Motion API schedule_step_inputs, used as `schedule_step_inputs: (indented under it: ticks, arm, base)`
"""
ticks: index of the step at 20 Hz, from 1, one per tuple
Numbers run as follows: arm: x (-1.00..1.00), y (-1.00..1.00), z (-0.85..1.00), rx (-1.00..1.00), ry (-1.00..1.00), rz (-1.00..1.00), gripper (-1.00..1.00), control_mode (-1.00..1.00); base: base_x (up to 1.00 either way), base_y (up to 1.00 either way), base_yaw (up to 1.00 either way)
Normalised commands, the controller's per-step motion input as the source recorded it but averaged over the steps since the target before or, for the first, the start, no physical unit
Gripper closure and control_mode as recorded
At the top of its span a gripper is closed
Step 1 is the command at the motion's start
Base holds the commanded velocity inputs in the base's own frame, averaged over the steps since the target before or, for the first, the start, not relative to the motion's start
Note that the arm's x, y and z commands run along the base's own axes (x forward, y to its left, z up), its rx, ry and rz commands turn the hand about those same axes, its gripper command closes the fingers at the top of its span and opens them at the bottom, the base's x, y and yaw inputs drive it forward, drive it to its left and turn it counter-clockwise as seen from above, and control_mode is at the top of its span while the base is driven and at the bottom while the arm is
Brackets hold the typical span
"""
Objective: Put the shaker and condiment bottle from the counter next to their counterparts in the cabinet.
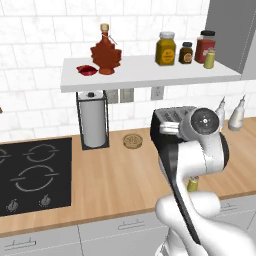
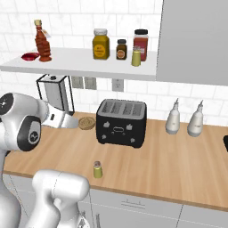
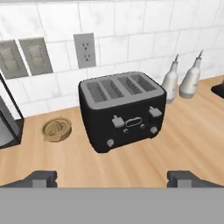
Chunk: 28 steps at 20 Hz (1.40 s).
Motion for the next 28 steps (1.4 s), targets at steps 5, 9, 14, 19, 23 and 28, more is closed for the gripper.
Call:
schedule_step_inputs:
  ticks: [5, 9, 14, 19, 23, 28]
  arm:
    - [-0.17, 0.00, -0.61, 0.00, 0.00, -0.28, -1.00, -1.00]
    - [-0.07, -0.04, -0.91, 0.00, -0.18, -0.33, -1.00, -1.00]
    - [-0.06, -0.23, -0.98, 0.03, -0.28, -0.19, -1.00, -1.00]
    - [0.00, -0.32, -0.85, 0.05, -0.18, -0.06, -1.00, -1.00]
    - [-0.01, -0.32, -0.69, 0.00, -0.04, 0.00, -1.00, -1.00]
    - [0.00, -0.03, -0.54, 0.00, -0.04, 0.00, -1.00, -1.00]
  base:
    - [0.00, 0.00, 0.00]
    - [0.00, 0.00, 0.00]
    - [0.00, 0.00, 0.00]
    - [0.00, 0.00, 0.00]
    - [0.00, 0.00, 0.00]
    - [0.00, 0.00, 0.00]
